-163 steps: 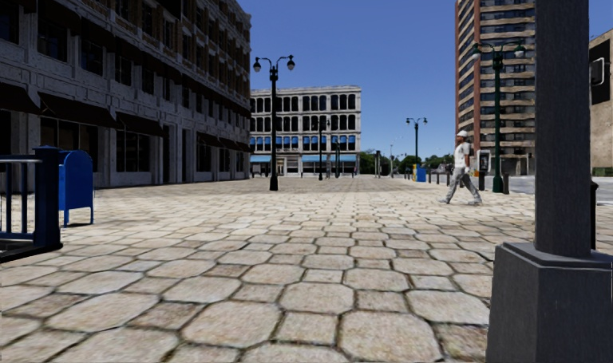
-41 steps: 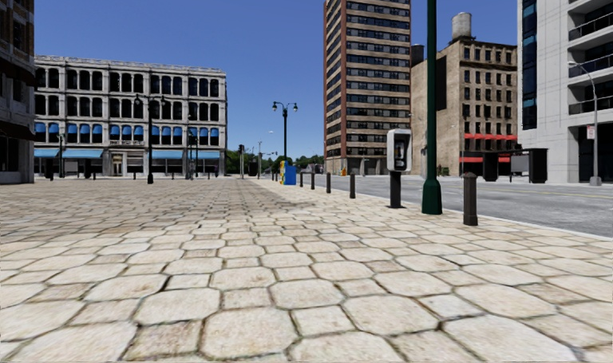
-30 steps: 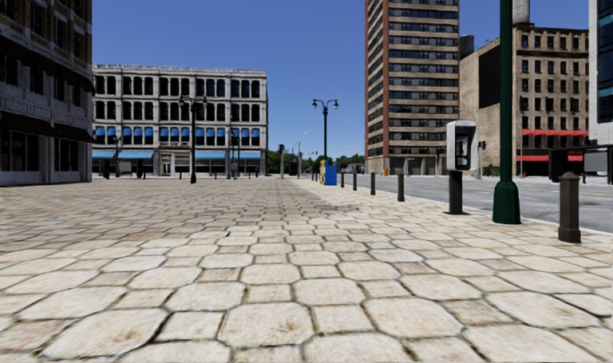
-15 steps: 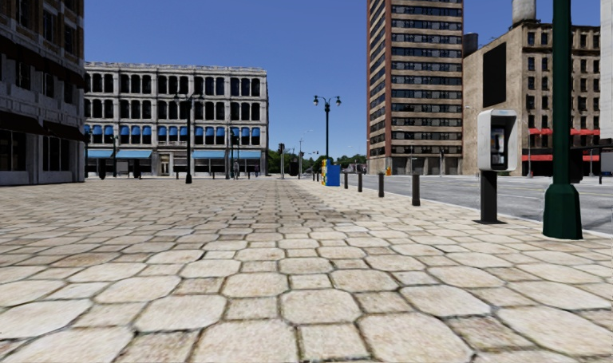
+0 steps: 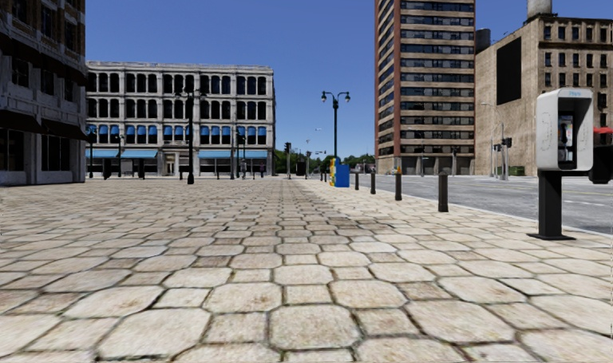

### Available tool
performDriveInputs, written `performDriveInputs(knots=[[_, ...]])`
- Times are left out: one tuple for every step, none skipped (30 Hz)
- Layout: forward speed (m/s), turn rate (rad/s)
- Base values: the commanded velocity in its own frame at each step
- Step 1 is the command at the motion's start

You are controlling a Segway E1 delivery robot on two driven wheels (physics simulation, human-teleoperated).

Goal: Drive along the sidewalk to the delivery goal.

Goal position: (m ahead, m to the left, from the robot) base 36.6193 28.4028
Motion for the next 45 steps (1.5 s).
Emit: performDriveInputs(knots=[[2.00,0.28],[2.00,0.00],[2.00,0.00],[2.00,0.00],[2.00,0.00],[2.00,0.00],[2.00,0.00],[2.00,0.00],[2.00,0.00],[2.00,0.00],[2.00,0.00],[2.00,0.00],[2.00,0.00],[2.00,0.00],[2.00,0.00],[2.00,0.00],[2.00,0.00],[2.00,0.00],[2.00,0.00],[2.00,0.00],[2.00,0.00],[2.00,0.00],[2.00,0.00],[2.00,0.00],[2.00,0.00],[2.00,0.00],[2.00,0.00],[2.00,0.00],[2.00,0.00],[2.00,0.00],[2.00,0.00],[2.00,0.00],[2.00,0.00],[2.00,0.00],[2.00,0.00],[2.00,0.00],[2.00,0.00],[2.00,0.00],[2.00,0.00],[2.00,0.00],[2.00,0.00],[2.00,0.00],[2.00,0.00],[2.00,0.00],[2.00,0.00]])
